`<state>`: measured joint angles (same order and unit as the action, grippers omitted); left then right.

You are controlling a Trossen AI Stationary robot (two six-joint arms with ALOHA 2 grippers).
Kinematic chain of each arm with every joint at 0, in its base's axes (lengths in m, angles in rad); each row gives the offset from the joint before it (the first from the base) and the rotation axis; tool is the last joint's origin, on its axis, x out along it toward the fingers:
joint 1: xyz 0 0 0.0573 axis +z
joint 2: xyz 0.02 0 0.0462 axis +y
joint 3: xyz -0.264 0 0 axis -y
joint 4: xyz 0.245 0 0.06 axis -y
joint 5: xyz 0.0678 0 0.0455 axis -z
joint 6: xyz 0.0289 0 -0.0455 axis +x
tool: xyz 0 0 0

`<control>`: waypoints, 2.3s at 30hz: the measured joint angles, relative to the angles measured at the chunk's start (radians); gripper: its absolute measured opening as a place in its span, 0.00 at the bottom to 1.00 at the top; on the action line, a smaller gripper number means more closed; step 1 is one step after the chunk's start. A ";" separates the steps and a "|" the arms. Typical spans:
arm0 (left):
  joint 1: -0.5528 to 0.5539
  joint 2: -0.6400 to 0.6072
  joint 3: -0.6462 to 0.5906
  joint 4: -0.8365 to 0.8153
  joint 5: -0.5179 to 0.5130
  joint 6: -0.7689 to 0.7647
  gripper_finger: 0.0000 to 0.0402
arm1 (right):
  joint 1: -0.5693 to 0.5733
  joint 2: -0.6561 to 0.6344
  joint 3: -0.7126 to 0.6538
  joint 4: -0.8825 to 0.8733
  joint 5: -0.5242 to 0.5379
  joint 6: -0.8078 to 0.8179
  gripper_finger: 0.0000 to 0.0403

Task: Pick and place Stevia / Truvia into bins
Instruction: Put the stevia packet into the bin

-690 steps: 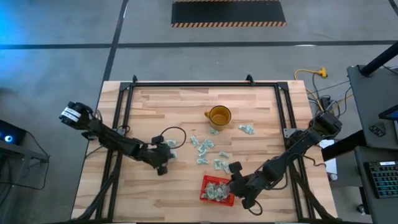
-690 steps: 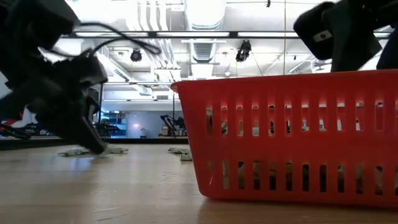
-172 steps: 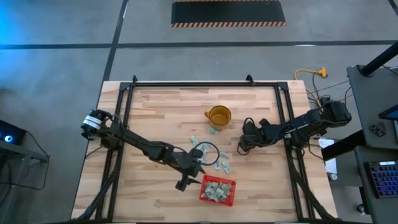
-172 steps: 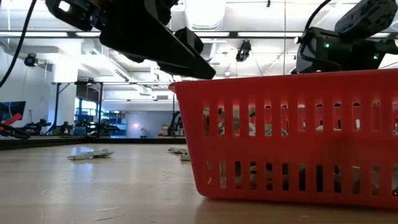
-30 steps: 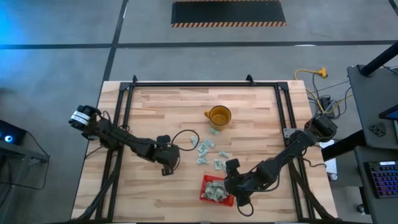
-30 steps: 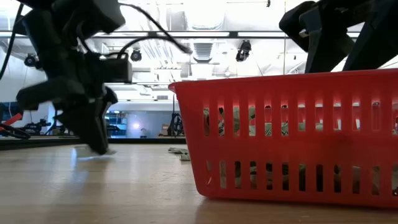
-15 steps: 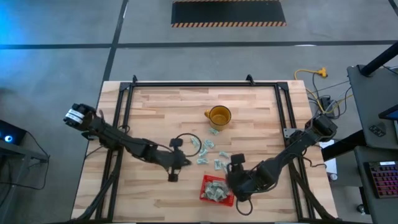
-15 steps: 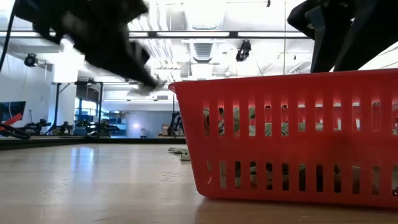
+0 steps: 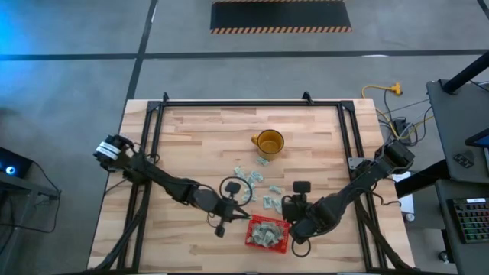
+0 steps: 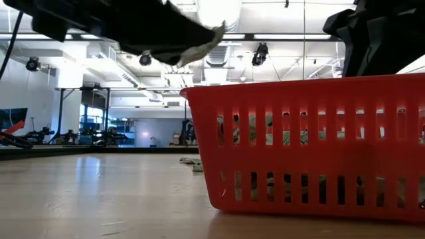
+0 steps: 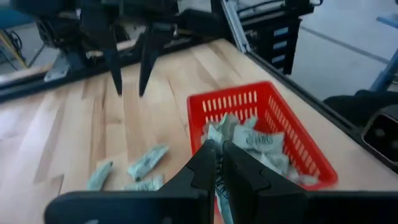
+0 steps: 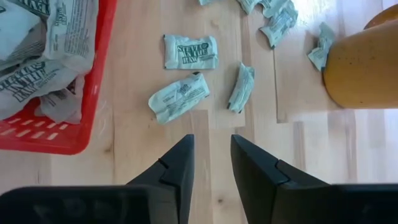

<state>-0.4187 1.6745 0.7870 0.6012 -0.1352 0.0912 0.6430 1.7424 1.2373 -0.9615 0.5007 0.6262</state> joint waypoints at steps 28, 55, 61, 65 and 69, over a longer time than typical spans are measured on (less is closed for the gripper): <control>0.002 0.035 0.185 -0.428 -0.214 0.042 0.43 | 0.000 0.000 -0.044 -0.006 0.078 0.002 0.15; 0.007 -0.108 0.054 -0.506 -0.343 -0.009 0.43 | -0.258 -0.077 -0.317 0.486 -0.149 -0.331 0.15; 0.007 -0.108 0.054 -0.505 -0.343 -0.010 0.43 | -0.278 -0.111 -0.390 0.620 -0.217 -0.361 0.15; 0.007 -0.108 0.054 -0.505 -0.343 -0.011 0.43 | -0.306 -0.108 -0.415 0.626 -0.218 -0.350 0.15; 0.007 -0.108 0.054 -0.505 -0.343 -0.010 0.43 | -0.324 -0.106 -0.429 0.658 -0.261 -0.346 0.15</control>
<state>-0.4118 1.5669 0.8406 0.0965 -0.4782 0.0809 0.3187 1.6360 0.8083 -0.3031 0.2395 0.2800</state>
